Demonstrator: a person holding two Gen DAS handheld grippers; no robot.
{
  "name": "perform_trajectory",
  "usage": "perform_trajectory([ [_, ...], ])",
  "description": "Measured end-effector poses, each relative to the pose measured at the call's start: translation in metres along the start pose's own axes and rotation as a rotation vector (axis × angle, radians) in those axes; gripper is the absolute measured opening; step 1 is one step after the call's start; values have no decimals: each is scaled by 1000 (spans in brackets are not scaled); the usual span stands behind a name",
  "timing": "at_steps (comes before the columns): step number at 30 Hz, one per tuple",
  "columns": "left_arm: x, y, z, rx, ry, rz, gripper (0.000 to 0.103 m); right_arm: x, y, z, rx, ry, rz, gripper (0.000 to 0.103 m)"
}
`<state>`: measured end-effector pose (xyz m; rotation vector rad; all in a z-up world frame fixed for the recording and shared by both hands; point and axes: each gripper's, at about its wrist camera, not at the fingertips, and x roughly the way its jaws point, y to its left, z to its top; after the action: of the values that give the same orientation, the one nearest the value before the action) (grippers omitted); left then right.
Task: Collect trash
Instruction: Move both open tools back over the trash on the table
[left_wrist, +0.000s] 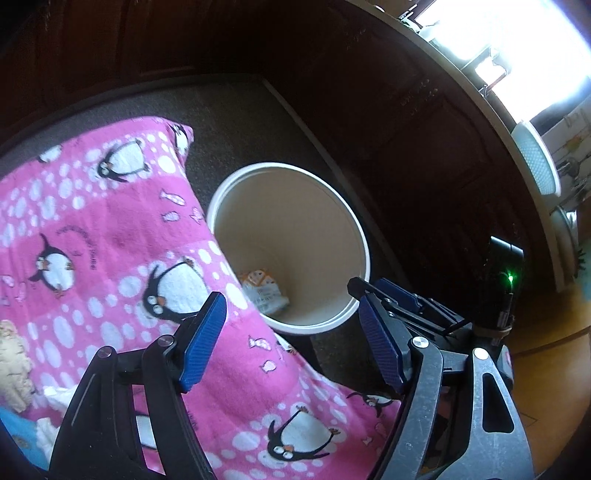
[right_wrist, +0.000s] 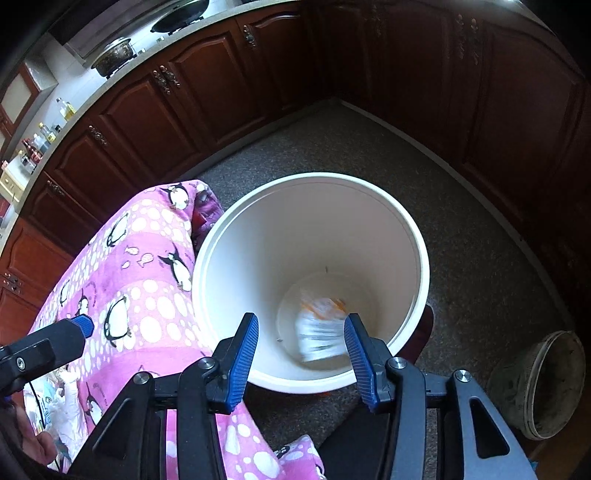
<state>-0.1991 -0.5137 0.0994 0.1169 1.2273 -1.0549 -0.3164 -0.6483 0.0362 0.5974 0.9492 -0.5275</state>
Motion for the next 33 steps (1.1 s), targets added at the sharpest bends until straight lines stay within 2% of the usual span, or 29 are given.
perform_trajectory([
  [5, -17, -1, -8, 51, -46, 90, 74, -12, 10, -5, -17, -13, 12, 47],
  [7, -26, 0, -12, 63, -66, 115, 74, -20, 16, -6, -28, -24, 15, 50],
  [9, -38, 2, -17, 69, -90, 143, 74, -29, 24, -9, -45, -39, 18, 57],
  [15, -70, 11, -32, 78, -142, 200, 74, -54, 52, -16, -97, -67, 50, 58],
  [26, -160, 48, -69, 59, -207, 207, 74, -97, 124, -42, -204, -87, 186, 65],
  [33, -208, 94, -106, 13, -222, 267, 74, -103, 162, -64, -274, -70, 230, 66],
])
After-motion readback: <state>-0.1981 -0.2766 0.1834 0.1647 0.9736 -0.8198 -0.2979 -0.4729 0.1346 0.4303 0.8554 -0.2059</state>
